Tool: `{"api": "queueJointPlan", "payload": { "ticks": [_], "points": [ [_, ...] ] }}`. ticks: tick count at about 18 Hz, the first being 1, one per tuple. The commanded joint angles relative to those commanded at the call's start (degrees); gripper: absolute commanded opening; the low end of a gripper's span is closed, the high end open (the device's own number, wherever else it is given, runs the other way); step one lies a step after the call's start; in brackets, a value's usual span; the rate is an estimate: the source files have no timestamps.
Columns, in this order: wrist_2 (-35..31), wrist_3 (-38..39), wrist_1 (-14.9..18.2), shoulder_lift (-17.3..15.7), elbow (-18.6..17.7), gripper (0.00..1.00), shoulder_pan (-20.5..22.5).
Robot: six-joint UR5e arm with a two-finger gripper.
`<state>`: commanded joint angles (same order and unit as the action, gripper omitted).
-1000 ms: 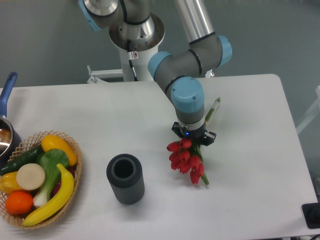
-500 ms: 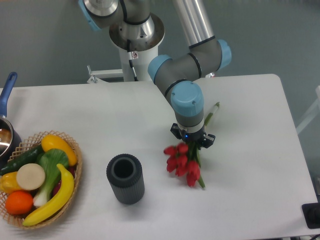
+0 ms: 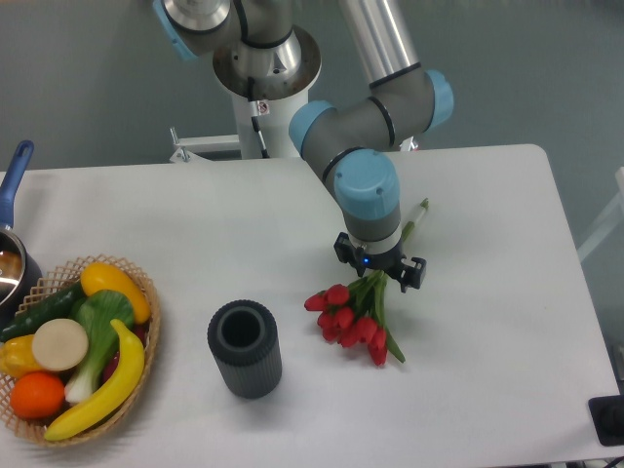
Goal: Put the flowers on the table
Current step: 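Open the gripper, release the tulips, and raise the gripper away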
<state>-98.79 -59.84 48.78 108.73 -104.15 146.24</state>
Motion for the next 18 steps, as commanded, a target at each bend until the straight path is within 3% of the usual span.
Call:
{"api": "queueJointPlan", "payload": {
  "ticks": [3, 7, 11, 15, 18],
  "points": [
    [1.1, -7.4, 0.4, -2.0, 1.1, 1.0, 3.4],
    [9.3, -21.1, 1.7, -4.5, 1.3, 1.0, 10.7],
    [13.3, -24.5, 4.1, -5.8, 1.6, 1.0, 15.6],
    [16.9, -34.4, 9.0, -6.2, 3.7, 1.0, 19.3],
    [17.2, -36.8, 9.6, -6.0, 4.4, 1.0, 20.5]
  ]
}}
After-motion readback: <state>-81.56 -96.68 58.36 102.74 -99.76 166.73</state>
